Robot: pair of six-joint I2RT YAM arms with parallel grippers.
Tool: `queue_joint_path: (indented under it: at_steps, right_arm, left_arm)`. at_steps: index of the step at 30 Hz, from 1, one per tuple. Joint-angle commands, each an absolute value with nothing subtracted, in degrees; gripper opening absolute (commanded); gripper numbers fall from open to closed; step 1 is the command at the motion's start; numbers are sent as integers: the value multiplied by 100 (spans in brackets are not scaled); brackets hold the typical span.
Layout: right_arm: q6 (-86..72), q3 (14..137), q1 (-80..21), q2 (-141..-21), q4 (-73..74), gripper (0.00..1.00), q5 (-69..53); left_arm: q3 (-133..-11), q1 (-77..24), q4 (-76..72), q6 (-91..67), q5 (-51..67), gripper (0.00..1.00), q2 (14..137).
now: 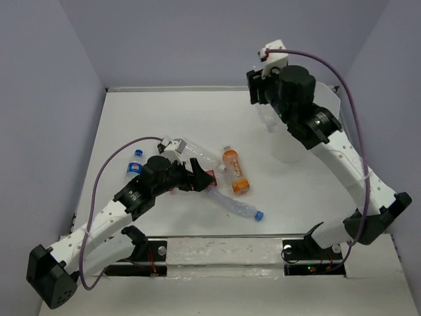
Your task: Put the plastic bottles in the bin
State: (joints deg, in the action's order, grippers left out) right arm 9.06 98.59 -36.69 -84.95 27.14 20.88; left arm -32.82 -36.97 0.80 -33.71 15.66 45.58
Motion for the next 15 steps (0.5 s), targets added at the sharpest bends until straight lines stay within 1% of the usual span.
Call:
queue_joint_path:
  at_steps: [1, 2, 3, 4, 6, 12, 15]
  right_arm:
    - [1088, 9986, -3508, -7930, 947, 46, 2713]
    - [1177, 9863, -3394, -7823, 558, 45, 2803]
    - [1204, 9783, -3219, -7744, 284, 45, 2821]
    - [1056, 9782, -3017, -7700, 72, 44, 2769]
    - [880, 9817, -2395, -7743, 70, 44, 2698]
    - [405, 9292, -1259, -7962, -685, 43, 2461]
    - [98, 9202, -976, -8103, -790, 43, 1953]
  left_arm:
    - [-3446, -4470, -27, -3874, 286, 99, 4693]
    - [-3445, -4665, -9, -3946, -6, 99, 4746]
    - [-3454, -5059, 191, -4007, -635, 99, 4816]
    - [-3463, -5254, 272, -4086, -903, 99, 4895]
    - [-3419, -5675, 299, -4401, -1482, 99, 5150]
    - [-3164, -6108, -130, -4869, -2187, 99, 5800]
    - [-3164, -6257, -202, -4965, -2469, 99, 6229]
